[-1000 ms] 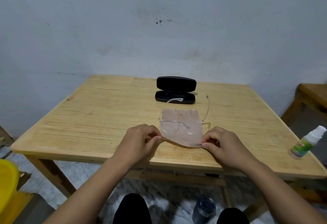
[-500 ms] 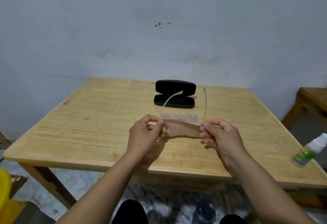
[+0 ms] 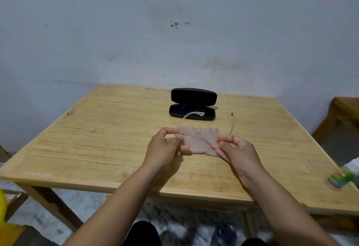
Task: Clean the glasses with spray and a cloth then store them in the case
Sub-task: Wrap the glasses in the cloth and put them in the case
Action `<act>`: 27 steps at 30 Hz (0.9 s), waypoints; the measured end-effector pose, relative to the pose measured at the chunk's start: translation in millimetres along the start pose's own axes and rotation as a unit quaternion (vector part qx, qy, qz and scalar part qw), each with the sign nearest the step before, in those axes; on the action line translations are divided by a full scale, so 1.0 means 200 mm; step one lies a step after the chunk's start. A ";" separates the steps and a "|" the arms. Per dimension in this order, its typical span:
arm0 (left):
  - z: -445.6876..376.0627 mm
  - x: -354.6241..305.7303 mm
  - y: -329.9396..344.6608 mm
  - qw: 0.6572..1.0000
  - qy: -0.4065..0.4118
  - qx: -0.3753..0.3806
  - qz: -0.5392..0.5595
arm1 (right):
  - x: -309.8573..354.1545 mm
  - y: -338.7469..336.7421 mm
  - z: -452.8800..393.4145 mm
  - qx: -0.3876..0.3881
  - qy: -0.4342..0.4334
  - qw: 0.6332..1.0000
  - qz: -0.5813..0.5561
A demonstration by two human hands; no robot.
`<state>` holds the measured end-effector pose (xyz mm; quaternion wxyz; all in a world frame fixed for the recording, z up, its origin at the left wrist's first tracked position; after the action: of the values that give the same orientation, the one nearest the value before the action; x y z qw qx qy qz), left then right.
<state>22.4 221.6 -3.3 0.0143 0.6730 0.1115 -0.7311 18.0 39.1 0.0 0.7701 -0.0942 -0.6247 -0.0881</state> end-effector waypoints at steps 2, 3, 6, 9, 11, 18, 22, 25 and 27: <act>0.00 -0.01 -0.03 1.000 0.013 -0.017 -0.007 | 0.00 -0.03 0.00 -0.006 -0.015 1.000 0.016; -0.01 -0.01 -0.04 0.999 0.020 -0.025 -0.011 | 0.00 -0.05 0.00 -0.017 -0.024 0.999 0.026; -0.07 0.00 -0.11 0.996 0.044 -0.055 -0.054 | 0.00 -0.14 -0.03 -0.059 -0.037 0.996 0.055; -0.18 0.02 -0.15 0.986 0.077 -0.081 -0.126 | 0.01 -0.19 -0.14 -0.083 -0.048 0.991 0.093; -0.26 0.02 -0.14 0.975 0.090 -0.063 -0.192 | 0.02 -0.19 -0.23 -0.074 -0.074 0.981 0.162; -0.45 0.00 -0.04 0.937 0.124 0.021 -0.326 | 0.08 -0.07 -0.43 0.027 -0.144 0.920 0.363; -0.48 0.02 -0.01 0.929 0.148 0.066 -0.334 | 0.06 -0.06 -0.48 0.067 -0.185 0.894 0.403; -0.47 0.03 -0.01 0.935 0.160 0.078 -0.307 | 0.04 -0.09 -0.50 0.081 -0.173 0.909 0.370; -0.46 0.03 -0.03 0.946 0.161 0.087 -0.266 | 0.04 -0.11 -0.49 0.109 -0.129 0.953 0.250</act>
<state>111.1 245.8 -15.1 -0.2576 0.7259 0.2235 -0.5973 107.7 -7.3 -11.4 0.6860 -0.1732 -0.6809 0.1890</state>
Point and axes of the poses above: each hand's wrist, its own z-axis away from the middle knuckle, its own y-axis out of the palm, x = y × z, the point moved 1 cm from there along -z, towards the middle knuckle, and after that the axes turned 3 degrees about -x, right-handed, at the moved point
